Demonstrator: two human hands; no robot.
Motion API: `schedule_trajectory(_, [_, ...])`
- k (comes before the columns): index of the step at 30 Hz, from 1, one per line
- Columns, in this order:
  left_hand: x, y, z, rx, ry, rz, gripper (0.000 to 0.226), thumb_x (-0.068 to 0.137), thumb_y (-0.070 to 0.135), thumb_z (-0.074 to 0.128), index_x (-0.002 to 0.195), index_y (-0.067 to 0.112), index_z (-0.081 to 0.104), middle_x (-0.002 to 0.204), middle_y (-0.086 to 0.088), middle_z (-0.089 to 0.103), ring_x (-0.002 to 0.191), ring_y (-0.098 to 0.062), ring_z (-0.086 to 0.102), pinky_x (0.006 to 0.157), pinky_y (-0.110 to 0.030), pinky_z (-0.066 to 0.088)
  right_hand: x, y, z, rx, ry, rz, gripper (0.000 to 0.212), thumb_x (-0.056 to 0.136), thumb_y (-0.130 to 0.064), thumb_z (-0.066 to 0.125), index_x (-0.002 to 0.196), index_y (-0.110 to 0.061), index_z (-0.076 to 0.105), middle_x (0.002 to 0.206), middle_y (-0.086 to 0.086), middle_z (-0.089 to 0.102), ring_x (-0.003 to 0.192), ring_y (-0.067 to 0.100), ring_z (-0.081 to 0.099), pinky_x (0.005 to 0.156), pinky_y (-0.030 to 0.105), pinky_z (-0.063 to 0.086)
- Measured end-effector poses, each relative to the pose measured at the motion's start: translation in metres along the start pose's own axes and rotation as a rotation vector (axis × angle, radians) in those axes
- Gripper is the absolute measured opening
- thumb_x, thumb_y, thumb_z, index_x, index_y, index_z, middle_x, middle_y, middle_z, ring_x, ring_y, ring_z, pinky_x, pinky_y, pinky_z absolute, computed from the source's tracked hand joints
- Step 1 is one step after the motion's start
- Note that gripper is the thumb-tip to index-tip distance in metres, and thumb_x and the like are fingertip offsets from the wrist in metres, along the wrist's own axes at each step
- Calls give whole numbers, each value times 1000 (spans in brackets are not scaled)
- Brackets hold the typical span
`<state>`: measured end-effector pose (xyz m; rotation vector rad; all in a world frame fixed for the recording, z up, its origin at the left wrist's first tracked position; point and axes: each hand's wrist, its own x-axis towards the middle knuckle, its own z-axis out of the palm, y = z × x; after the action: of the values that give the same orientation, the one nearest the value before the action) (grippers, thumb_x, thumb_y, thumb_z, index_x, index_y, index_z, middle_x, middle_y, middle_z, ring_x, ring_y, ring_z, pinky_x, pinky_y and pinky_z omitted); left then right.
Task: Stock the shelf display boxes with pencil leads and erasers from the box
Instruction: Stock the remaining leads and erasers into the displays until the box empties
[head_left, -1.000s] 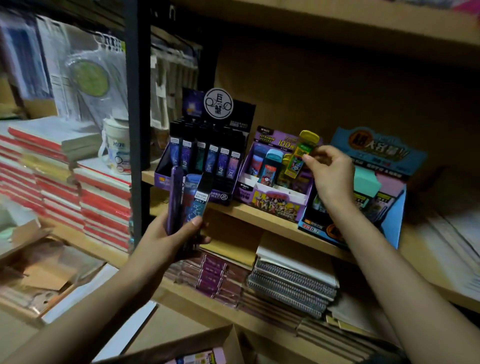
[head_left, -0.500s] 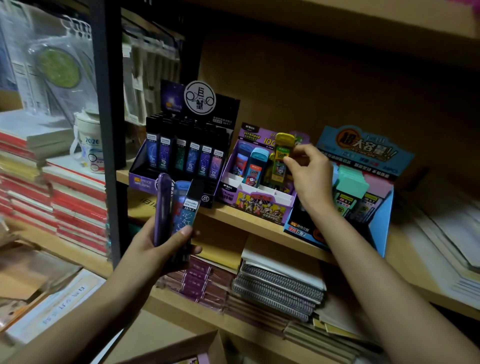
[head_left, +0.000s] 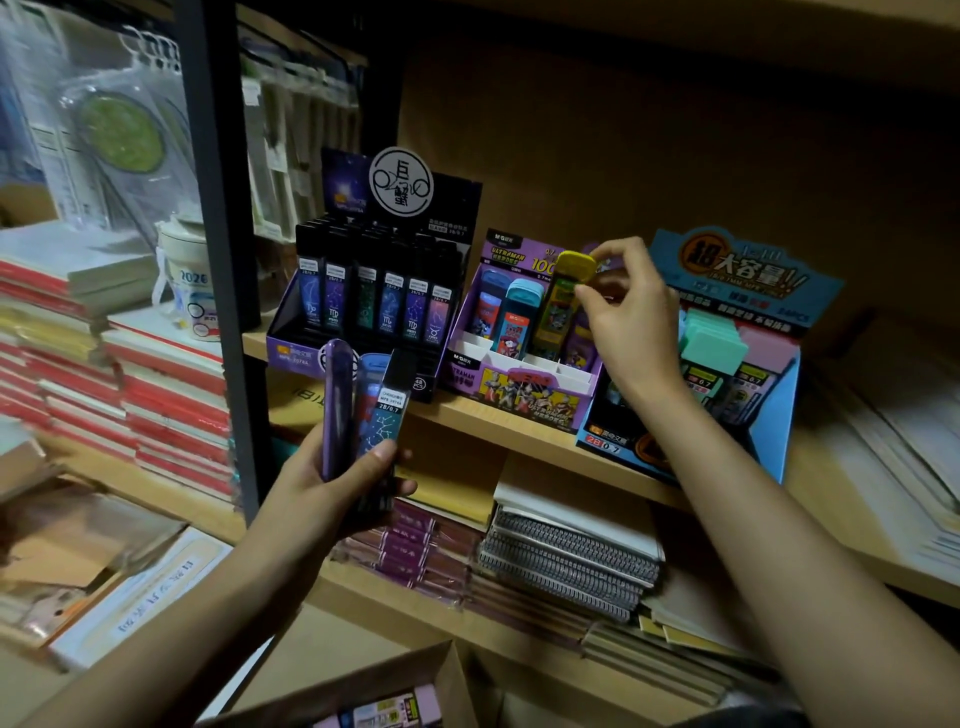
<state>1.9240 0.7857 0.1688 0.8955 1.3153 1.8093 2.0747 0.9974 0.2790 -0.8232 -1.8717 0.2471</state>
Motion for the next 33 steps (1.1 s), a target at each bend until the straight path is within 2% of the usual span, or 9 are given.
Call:
schedule_trajectory(5, [0,-1,3,-3,-26,-9,37,75,30,63,111,32,55,97,2,73,82,-18,72,59,-26,57,0,13,4,-178,-17,-32,25,83,-18,69,104,-17,57,105,4,59,102,20,54,80,27,41])
schedule_trajectory(9, [0,-1,5,-5,-45,-12,38,74,28,63,111,31,55,96,0,73,81,-19,72,61,-27,59,-4,20,8,-422,-128,-124,25,84,-20,68,105,-10,61,114,6,55,115,25,41,95,38,36])
schedule_trajectory(13, [-1,1,7,-14,-54,-15,39,74,28,64,111,29,56,95,-1,73,80,-19,72,60,-27,59,-8,10,5,-452,-110,-156,25,88,-21,62,111,-12,62,122,6,51,120,25,38,100,37,33])
schedule_trajectory(16, [-2,3,8,-25,-64,-21,39,73,28,65,111,29,55,95,-1,73,79,-18,72,58,-25,57,-19,-19,7,-178,-192,-116,20,93,-24,55,107,-11,62,110,5,56,109,21,47,90,29,38])
schedule_trajectory(21, [-2,6,12,-38,-70,-28,42,72,28,65,113,28,55,94,0,73,77,-17,72,57,-23,55,-55,-60,20,453,-759,302,29,98,-33,44,100,-9,62,87,6,62,72,13,58,57,19,47])
schedule_trajectory(23, [-3,6,13,-38,-94,-43,43,73,28,66,115,28,55,95,-1,73,77,-17,72,58,-23,55,-66,-63,24,541,-801,366,23,97,-29,48,98,-11,62,93,8,62,79,16,58,59,21,47])
schedule_trajectory(27, [-5,8,14,-42,-141,-68,41,76,26,65,115,27,55,95,-2,73,75,-16,71,57,-23,54,-70,-64,29,742,-796,520,20,95,-30,52,92,-13,64,89,3,65,92,20,59,84,36,46])
schedule_trajectory(30, [-6,9,15,-102,-172,-96,36,79,27,60,115,22,57,96,-9,73,74,-19,71,55,-25,55,-66,-65,27,935,-829,725,25,96,-28,49,102,-8,60,91,8,63,86,21,58,76,31,46])
schedule_trajectory(33, [-7,9,16,-114,-168,-105,33,82,31,56,113,22,57,97,-9,74,79,-22,73,57,-26,56,-67,-61,24,862,-834,696,10,91,-6,55,92,-8,64,87,7,63,87,19,56,74,30,45])
